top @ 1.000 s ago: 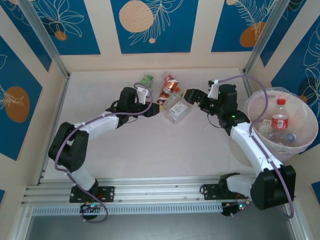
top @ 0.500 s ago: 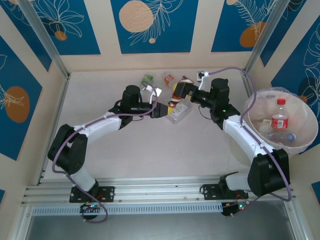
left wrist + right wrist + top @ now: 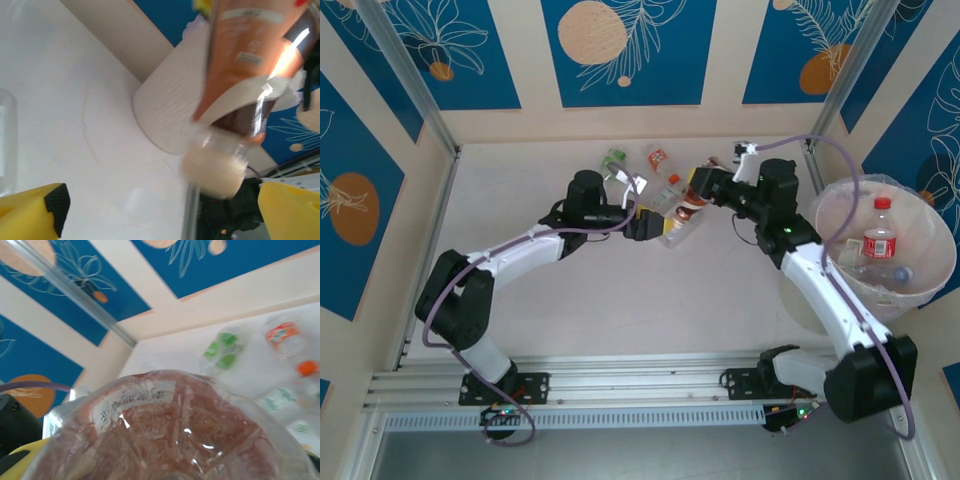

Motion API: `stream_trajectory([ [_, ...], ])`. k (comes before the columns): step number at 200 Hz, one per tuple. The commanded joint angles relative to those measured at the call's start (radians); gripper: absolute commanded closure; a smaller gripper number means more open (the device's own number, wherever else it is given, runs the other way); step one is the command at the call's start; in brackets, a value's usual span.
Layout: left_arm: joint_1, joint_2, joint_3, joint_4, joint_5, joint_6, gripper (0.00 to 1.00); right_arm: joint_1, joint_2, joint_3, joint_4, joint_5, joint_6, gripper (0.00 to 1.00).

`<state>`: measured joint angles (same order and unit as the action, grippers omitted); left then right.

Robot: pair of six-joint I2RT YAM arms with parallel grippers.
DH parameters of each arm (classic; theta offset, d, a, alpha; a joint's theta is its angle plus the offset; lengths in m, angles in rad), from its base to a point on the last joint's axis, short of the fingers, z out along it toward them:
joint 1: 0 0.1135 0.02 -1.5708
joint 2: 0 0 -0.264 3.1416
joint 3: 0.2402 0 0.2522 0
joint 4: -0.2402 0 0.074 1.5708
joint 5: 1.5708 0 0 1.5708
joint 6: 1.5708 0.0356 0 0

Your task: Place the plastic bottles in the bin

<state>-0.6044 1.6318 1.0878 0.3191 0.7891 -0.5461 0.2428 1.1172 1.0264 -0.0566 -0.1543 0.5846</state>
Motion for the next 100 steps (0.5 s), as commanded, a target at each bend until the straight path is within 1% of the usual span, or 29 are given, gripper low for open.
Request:
stream_trajectory([
  [1,0.0,-0.08,-0.06,0.049,-0.151,0.039,0.0,-0.035,-0.14,0.124,-0.274,0.181,-0.195,0.53],
  [15,0.0,-0.106,-0.1,0.043,-0.273,0.061,0.0,-0.069,-0.204,0.203,-0.432,0.286,-0.262,0.52],
  [28,0.0,-0.121,-0.132,0.049,-0.361,0.075,0.0,-0.106,-0.254,0.264,-0.549,0.373,-0.314,0.52],
  [44,0.0,-0.13,-0.16,0.06,-0.43,0.081,0.0,-0.167,-0.298,0.324,-0.651,0.467,-0.355,0.52],
  [61,0.002,-0.127,-0.174,0.067,-0.462,0.086,0.0,-0.239,-0.305,0.384,-0.732,0.599,-0.367,0.52],
  [72,0.002,-0.122,-0.173,0.067,-0.465,0.091,0.0,-0.294,-0.298,0.399,-0.731,0.7,-0.386,0.52],
  [82,0.002,-0.115,-0.169,0.066,-0.465,0.095,0.0,-0.357,-0.291,0.382,-0.674,0.766,-0.423,0.52],
  [91,0.002,-0.109,-0.166,0.064,-0.464,0.099,0.0,-0.417,-0.281,0.368,-0.621,0.785,-0.44,0.52],
  [100,0.003,-0.105,-0.163,0.06,-0.461,0.104,0.0,-0.481,-0.261,0.368,-0.592,0.766,-0.435,0.52],
])
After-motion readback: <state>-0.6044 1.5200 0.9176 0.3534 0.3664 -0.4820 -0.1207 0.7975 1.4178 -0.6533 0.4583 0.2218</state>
